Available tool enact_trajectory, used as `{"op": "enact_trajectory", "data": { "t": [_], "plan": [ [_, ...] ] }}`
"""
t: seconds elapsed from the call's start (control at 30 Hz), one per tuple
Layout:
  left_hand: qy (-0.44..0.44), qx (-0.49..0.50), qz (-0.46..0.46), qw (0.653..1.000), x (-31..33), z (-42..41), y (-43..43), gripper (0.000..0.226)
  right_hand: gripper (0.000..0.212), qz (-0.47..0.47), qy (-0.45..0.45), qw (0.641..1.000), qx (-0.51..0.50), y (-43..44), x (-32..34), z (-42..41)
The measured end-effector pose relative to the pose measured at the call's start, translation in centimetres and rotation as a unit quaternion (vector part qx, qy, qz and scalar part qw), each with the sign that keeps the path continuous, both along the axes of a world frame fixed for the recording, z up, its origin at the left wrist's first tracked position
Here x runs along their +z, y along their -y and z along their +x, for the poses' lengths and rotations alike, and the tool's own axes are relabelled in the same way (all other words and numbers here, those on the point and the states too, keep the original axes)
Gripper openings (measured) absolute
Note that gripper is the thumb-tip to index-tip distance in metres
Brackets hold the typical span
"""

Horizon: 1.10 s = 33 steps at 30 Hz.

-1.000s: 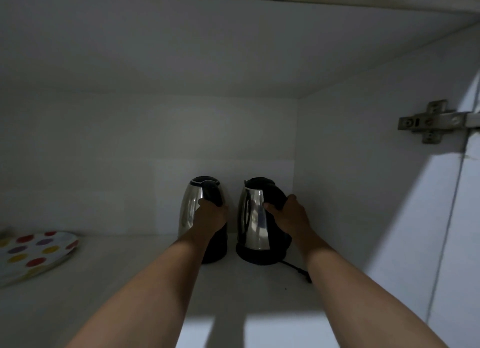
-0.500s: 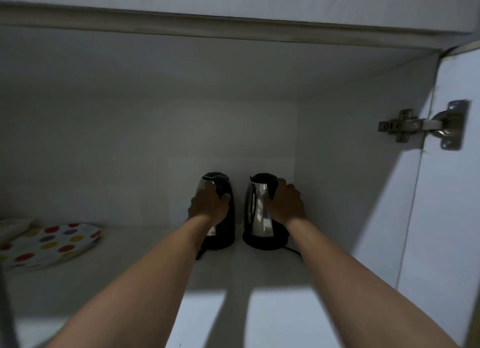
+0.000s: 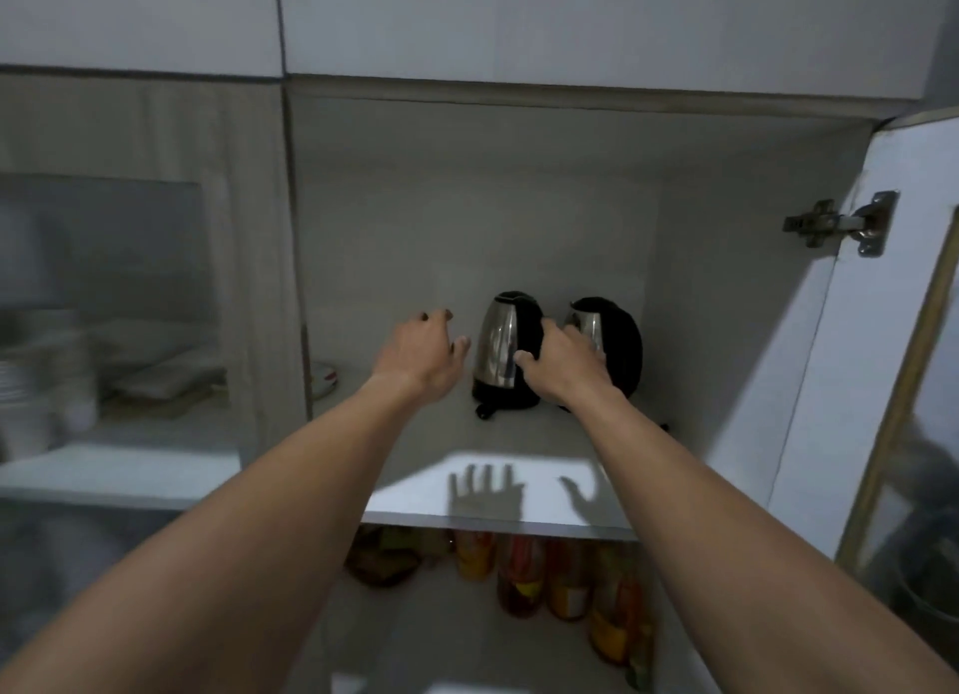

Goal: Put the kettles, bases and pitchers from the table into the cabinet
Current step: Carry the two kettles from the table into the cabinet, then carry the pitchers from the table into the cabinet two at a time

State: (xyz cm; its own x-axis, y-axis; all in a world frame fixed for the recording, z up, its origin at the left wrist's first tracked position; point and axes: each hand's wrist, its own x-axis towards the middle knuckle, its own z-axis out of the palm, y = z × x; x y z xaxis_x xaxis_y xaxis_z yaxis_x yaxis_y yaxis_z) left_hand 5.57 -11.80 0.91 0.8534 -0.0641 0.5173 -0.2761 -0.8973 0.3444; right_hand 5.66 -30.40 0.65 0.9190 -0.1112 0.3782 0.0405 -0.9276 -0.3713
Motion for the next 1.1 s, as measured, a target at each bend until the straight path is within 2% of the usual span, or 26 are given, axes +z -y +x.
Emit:
{"op": "enact_trajectory", "data": {
  "t": [0.27,0.47,0.77,0.83,1.1],
  "plan": [
    [0.079,0.122,0.036,0.989,0.7,-10.3,-10.4,0.038,0.051,-0.02,0.018,0.994,0.109,-9.3,1.5,-5.4],
    [0.043,0.26,0.074,0.962,-1.6,-19.3,-18.4,0.042,0.069,-0.033,0.007,0.974,0.225,-16.8,0.4,-9.9],
    [-0.039,0.435,0.053,0.898,-6.2,-35.2,-28.0,0.054,0.068,-0.039,-0.022,0.915,0.402,-30.1,-3.7,-19.3],
    [-0.045,0.47,0.047,0.88,-7.0,-38.9,-29.9,0.055,0.063,-0.038,-0.022,0.898,0.439,-33.2,-4.4,-21.8],
    [-0.061,0.566,0.019,0.822,-10.4,-51.5,-36.2,0.056,0.068,-0.061,-0.045,0.837,0.542,-43.7,-6.9,-32.1]
  ]
}}
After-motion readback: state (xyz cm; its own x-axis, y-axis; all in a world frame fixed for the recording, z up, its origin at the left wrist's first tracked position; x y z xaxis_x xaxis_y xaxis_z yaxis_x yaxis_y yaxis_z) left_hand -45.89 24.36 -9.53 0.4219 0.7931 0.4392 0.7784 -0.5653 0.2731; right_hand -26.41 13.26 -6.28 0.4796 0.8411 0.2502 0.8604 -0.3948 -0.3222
